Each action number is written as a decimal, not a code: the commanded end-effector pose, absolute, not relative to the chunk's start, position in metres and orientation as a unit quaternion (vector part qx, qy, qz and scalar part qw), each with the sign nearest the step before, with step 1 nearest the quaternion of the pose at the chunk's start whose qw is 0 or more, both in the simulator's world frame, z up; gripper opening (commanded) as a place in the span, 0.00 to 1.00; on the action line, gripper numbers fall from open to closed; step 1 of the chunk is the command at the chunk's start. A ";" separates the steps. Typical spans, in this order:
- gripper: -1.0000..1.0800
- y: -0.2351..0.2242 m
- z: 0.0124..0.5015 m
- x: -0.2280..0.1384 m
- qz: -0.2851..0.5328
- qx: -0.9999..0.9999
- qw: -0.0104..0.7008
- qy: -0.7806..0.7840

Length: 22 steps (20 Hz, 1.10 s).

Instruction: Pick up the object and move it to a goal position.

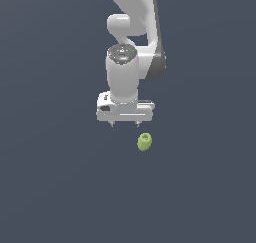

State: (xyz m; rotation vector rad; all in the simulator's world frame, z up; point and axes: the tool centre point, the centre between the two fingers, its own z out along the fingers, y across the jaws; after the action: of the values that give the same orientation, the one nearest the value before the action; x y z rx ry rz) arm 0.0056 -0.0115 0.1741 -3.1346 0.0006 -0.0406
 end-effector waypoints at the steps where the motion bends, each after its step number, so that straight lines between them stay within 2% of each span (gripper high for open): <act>1: 0.96 -0.011 0.174 0.006 -0.013 -1.000 0.003 0.000; 22: 0.96 -0.009 0.166 0.010 -0.012 -1.000 0.009 0.022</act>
State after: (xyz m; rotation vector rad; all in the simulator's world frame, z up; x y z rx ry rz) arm 0.0092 -0.0112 0.1674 -3.1229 0.0508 -0.0392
